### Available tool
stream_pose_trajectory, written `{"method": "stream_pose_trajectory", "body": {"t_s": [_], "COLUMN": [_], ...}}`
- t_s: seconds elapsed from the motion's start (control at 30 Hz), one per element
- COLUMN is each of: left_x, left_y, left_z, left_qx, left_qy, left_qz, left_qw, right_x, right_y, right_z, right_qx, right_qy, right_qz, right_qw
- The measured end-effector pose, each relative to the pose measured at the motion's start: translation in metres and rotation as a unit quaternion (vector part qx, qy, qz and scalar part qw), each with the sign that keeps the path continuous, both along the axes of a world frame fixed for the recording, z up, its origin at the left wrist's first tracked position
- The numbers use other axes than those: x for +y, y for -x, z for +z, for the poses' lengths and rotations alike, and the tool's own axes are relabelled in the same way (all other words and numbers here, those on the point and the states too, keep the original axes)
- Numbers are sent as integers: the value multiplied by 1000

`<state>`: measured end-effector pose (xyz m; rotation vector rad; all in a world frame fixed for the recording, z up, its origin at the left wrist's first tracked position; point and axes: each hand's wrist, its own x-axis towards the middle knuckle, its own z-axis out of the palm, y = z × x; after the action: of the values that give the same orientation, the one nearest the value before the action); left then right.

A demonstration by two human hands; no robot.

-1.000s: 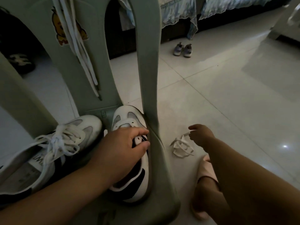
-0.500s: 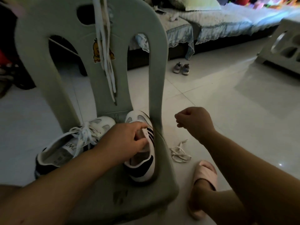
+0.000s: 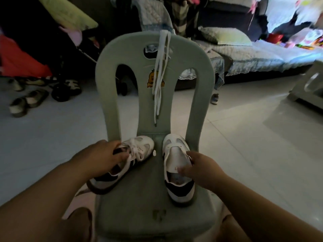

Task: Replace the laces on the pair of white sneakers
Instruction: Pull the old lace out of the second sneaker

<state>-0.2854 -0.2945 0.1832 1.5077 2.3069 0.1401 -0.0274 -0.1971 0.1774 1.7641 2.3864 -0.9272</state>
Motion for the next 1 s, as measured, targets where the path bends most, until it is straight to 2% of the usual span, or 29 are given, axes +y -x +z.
{"method": "stream_pose_trajectory", "body": {"t_s": [0.07, 0.13, 0.27, 0.43, 0.53, 0.73, 0.87, 1.0], "left_x": [-4, -3, 3, 2, -2, -23, -43, -56], "left_y": [10, 15, 20, 25, 15, 18, 27, 32], "left_z": [-9, -12, -15, -7, -3, 35, 55, 64], "left_qx": [-17, -8, 59, 83, 53, -4, -23, -28], "left_qy": [35, 32, 9, 13, -33, -182, -262, -292], "left_qz": [-1, 8, 41, 77, 87, 95, 104, 116], "left_qw": [999, 999, 997, 993, 994, 979, 959, 949], "right_x": [1, 1, 0, -4, -6, -15, -34, -53], "right_y": [4, 4, 0, -3, -12, -11, 18, 72], "right_z": [-1, -6, -11, -12, -12, -17, -24, -32], "right_qx": [-43, -54, -47, 0, 18, 32, 119, 285], "right_qy": [-36, -57, -66, -87, -100, -117, -86, 29], "right_qz": [17, 3, -29, -49, -61, -77, -181, -313], "right_qw": [998, 997, 996, 995, 993, 990, 972, 906]}}
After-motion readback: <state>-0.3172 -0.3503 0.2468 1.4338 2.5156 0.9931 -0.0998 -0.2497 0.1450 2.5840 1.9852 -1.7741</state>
